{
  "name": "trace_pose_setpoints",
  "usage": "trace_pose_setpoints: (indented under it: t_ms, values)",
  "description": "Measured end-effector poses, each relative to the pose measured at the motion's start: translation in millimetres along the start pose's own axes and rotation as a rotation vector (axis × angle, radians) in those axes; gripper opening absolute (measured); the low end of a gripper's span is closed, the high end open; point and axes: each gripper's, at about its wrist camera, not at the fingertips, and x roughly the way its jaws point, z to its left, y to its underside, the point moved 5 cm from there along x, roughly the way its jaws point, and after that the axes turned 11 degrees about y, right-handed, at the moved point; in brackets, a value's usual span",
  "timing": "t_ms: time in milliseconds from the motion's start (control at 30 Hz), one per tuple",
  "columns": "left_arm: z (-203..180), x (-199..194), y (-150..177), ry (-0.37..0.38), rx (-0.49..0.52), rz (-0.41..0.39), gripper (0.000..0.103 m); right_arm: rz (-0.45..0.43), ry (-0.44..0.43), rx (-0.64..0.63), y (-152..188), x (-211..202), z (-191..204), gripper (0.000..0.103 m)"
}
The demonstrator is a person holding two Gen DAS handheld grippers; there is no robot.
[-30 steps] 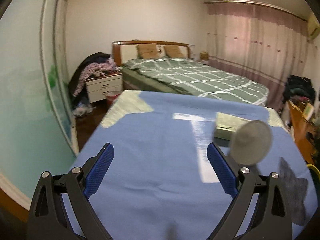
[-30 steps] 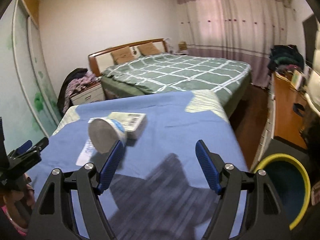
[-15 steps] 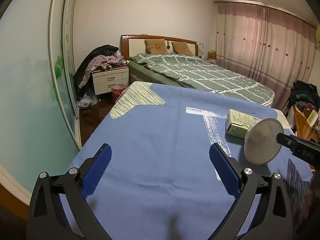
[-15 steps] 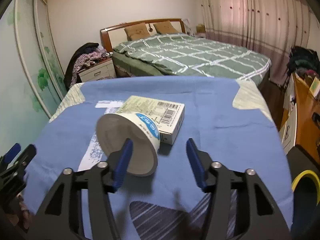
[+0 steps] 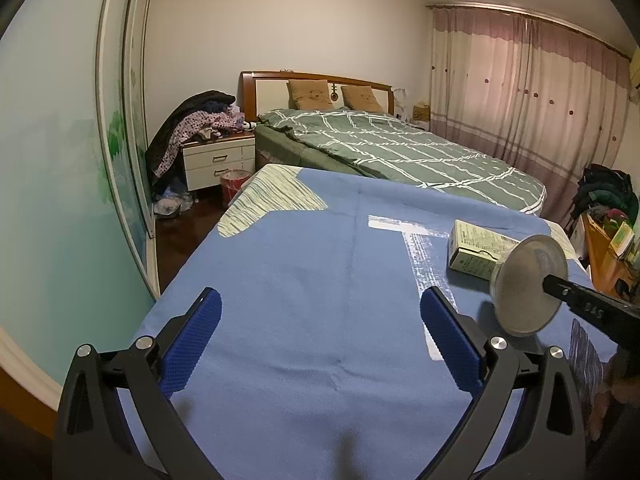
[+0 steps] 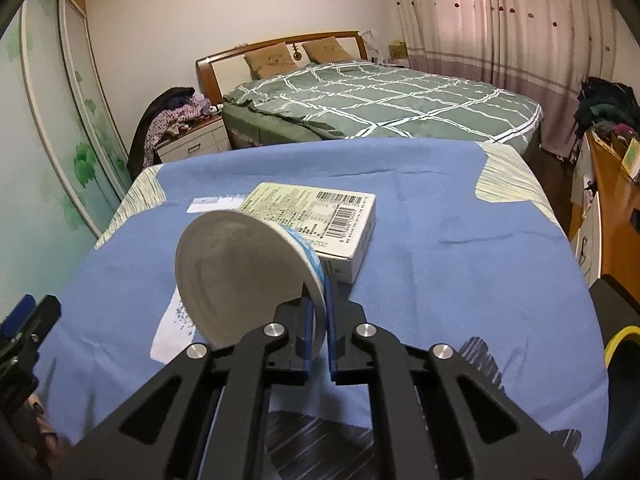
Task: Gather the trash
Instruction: 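Move the right gripper to the white yogurt cup and grasp its rim, then carry the yogurt cup over the bin and open the right gripper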
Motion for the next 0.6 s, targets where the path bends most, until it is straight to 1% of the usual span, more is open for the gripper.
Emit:
trace_pose_setpoints:
  t_ms: [167,333,367,467,500,533,600]
  values:
    - [0,-1,0,0.0,0.0,0.001,0.098,-0.032,-0.019,0.046,-3,-25,-17,0.005]
    - [0,-1,0,0.0,0.0,0.001,0.098,-0.082,-0.014,0.142,4,-63,-60,0.005]
    - [0,-1,0,0.001,0.0,0.001,0.098,-0.093,-0.007,0.173,8,-72,-74,0.005]
    - [1,0,2,0.0,-0.002,0.003,0.098,-0.11,0.048,0.225,20,-90,-110,0.005]
    - [1,0,3,0.001,-0.002,0.003,0.098,-0.108,0.08,0.262,28,-97,-131,0.005]
    - [0,1,3,0.002,-0.002,0.003,0.098,-0.106,0.098,0.286,31,-101,-143,0.005]
    - [0,1,3,0.001,0.0,0.003,0.098,-0.108,0.166,0.349,44,-112,-178,0.005]
